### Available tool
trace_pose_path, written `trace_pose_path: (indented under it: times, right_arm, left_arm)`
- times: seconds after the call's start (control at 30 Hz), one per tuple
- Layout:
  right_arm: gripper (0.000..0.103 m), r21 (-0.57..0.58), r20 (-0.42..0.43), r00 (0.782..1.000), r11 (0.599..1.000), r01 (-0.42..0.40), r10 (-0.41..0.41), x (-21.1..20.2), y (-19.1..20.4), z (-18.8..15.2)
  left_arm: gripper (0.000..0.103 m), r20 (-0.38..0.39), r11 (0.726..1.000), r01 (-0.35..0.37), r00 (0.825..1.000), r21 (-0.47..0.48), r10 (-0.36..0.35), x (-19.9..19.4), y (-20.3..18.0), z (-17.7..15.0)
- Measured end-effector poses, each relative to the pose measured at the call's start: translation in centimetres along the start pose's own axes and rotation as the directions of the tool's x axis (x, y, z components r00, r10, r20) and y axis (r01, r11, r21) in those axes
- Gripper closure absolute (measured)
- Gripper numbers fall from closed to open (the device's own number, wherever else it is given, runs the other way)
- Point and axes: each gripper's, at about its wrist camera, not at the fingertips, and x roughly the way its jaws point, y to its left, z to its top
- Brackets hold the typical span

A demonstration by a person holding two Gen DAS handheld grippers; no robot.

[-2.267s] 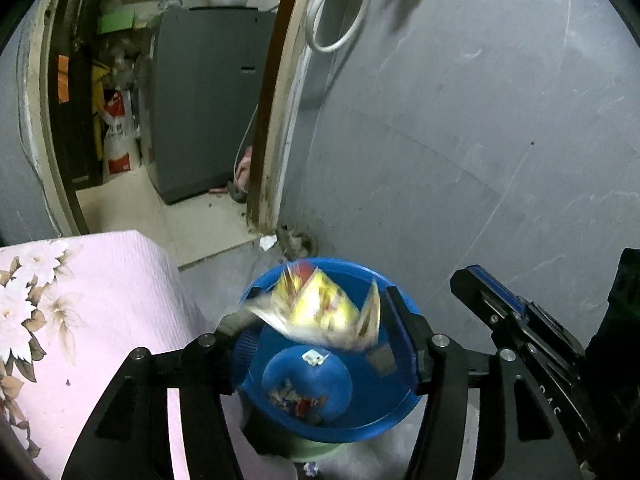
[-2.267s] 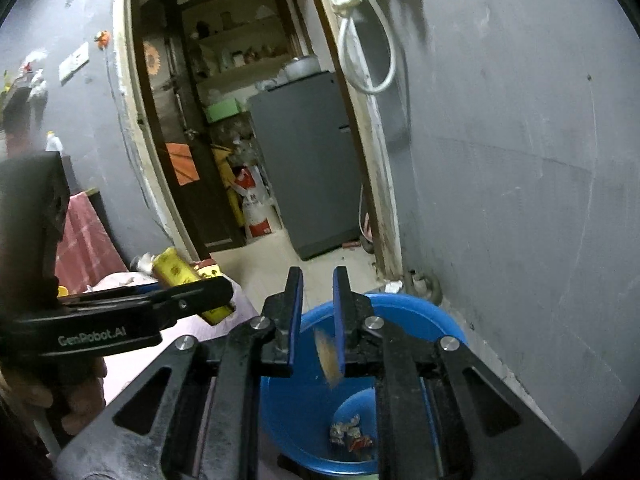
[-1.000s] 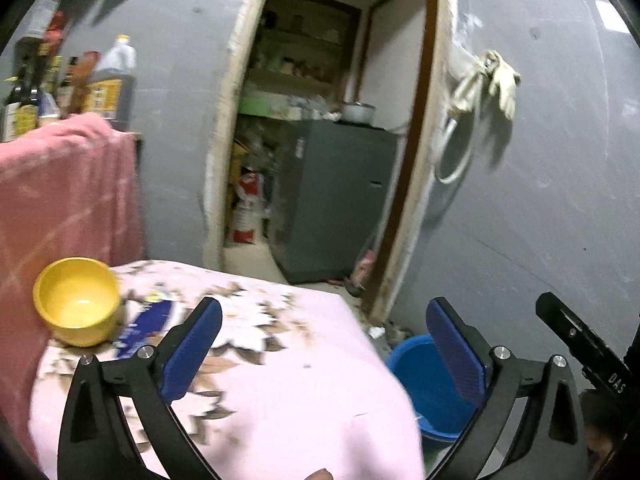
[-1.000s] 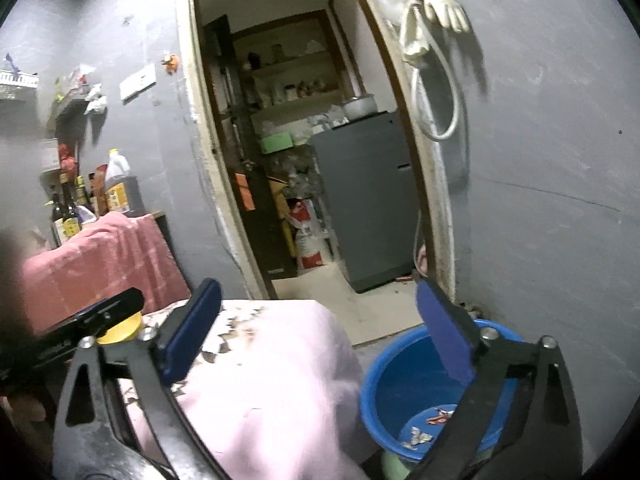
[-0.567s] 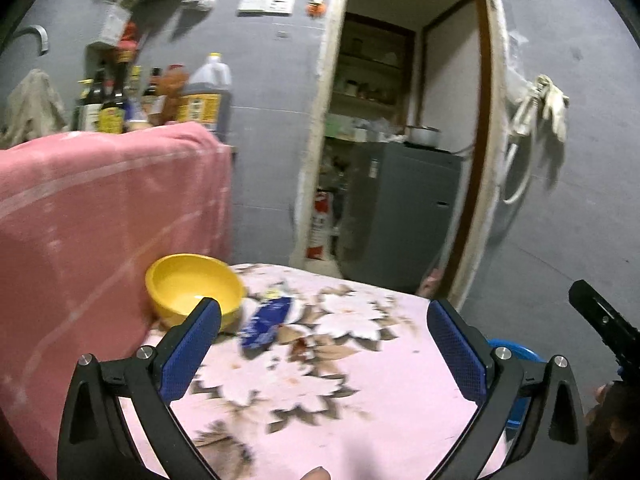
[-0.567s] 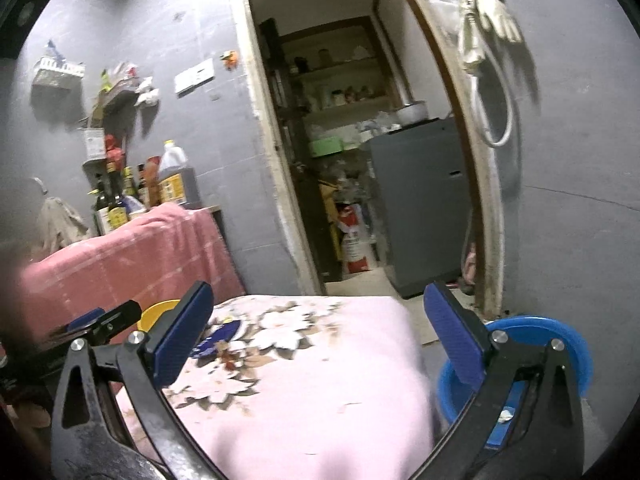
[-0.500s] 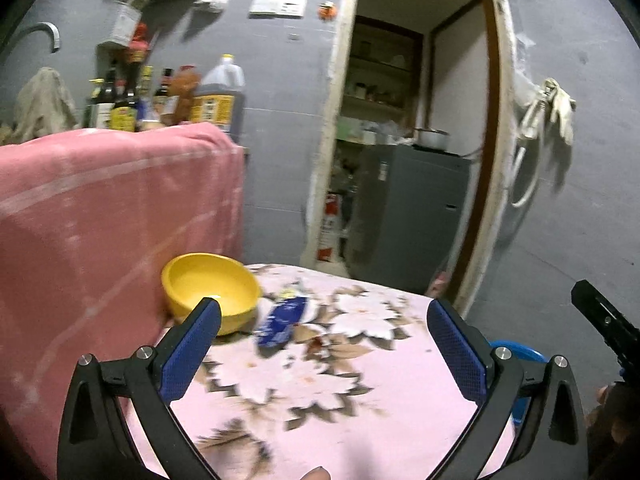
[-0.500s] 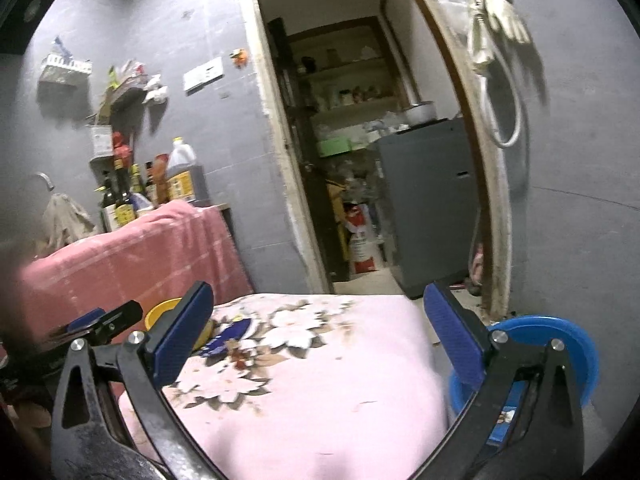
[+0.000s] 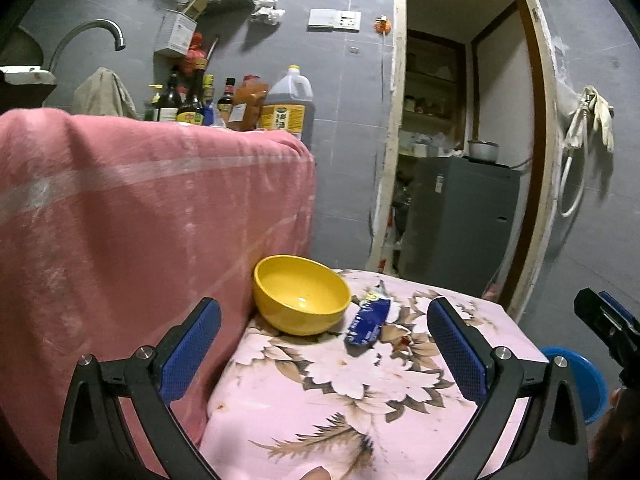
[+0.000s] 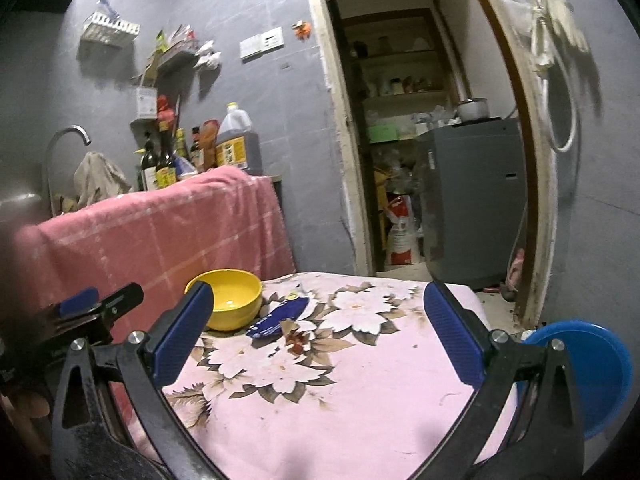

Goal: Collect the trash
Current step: 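Move both grippers back toward the trash on the table, then grasp blue snack packet with left gripper while right grasps the brown paper scrap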

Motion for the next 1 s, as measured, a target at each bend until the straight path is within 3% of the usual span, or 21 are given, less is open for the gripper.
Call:
trace_pose_path:
  times: [0.33,0.63,0.8,1.0]
  right_arm:
    - [0.0,-0.046,-0.054,0.998,0.998,-0.045,0.042,4.2,0.8,-0.6]
    - [0.0,-0.069,-0.2,0.978,0.995,-0.066,0.051,10.4,-0.4,-1.6]
    - [0.0,-0.073,-0.339,0.939,0.993,-0.089,0.059,14.7,-0.4,-2.6]
    - [0.014,-0.071,-0.512,0.854,0.987,-0.146,0.089,19.7,0.5,-4.7]
  left_arm:
    - [0.002,-0.055,0.999,-0.034,0.998,0.009,0.035,3.3,1.0,-0.7]
    - [0.002,-0.156,0.997,-0.066,0.985,0.039,0.071,8.1,1.0,-1.7]
    - [0.002,-0.251,0.996,-0.08,0.964,0.039,0.087,11.0,1.9,-2.2]
    - [0.003,-0.322,0.996,-0.075,0.943,0.039,0.083,13.0,2.7,-2.7]
